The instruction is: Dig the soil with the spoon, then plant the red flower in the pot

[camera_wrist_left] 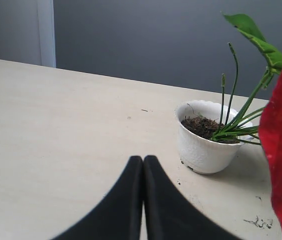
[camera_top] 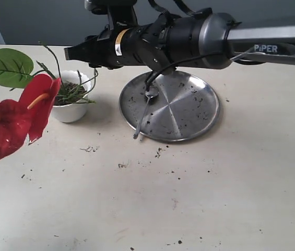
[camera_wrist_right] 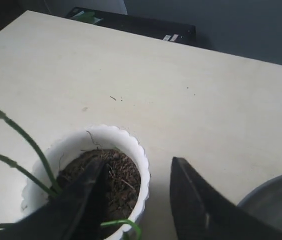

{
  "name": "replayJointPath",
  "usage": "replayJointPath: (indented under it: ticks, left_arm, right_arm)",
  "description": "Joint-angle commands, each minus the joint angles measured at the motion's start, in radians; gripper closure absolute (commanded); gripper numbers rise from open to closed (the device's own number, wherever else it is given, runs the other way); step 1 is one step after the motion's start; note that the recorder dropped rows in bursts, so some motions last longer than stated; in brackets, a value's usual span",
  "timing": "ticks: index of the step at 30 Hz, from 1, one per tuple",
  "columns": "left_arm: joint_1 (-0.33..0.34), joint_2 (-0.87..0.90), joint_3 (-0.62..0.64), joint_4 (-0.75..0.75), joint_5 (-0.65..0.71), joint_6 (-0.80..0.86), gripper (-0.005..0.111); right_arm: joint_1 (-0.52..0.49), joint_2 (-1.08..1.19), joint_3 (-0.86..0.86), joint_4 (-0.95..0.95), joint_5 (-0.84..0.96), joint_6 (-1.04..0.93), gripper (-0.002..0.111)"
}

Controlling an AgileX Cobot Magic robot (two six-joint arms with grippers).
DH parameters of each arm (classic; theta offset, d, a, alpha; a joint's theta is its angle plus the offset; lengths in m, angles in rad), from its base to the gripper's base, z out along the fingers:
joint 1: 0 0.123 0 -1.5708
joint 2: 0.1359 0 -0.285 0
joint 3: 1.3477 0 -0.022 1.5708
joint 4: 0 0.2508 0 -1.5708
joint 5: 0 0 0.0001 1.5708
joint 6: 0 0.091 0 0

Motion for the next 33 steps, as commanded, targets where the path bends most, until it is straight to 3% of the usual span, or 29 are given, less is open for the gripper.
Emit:
replayJointPath:
  ticks: [1, 3, 4, 9, 14, 25, 33]
  left_arm:
    - [-0.002, -0.005, 0.003, 0.002, 0.001, -0.001, 0.106]
    - [-0.002, -0.005, 0.003, 0.002, 0.001, -0.001, 0.106]
    - [-0.002, -0.005, 0.003, 0.002, 0.001, -0.001, 0.106]
    - [-0.002, -0.005, 0.003, 0.002, 0.001, -0.001, 0.106]
    - [-0.002, -0.005, 0.003, 0.002, 0.001, -0.001, 0.106]
    - [-0.002, -0.005, 0.003, 0.002, 0.001, -0.001, 0.106]
    - [-0.002, -0.005, 0.003, 0.002, 0.001, -0.001, 0.106]
  right_arm:
    - [0.000, -0.063, 0.002, -0.052, 0.017, -0.008, 0.076]
    - [0.000, -0.117, 0.002, -0.113, 0.071, -0.008, 0.104]
    - [0.000, -0.156, 0.002, -0.154, 0.132, -0.008, 0.108]
    - [0.000, -0.286, 0.017, -0.225, 0.354, -0.008, 0.108]
    - [0.000, -0.424, 0.130, -0.225, 0.352, -0.005, 0.108]
    - [0.000, -0.684, 0.566, -0.184, 0.249, 0.021, 0.108]
    - [0.000, -0.692, 0.646, -0.161, 0.248, 0.022, 0.108]
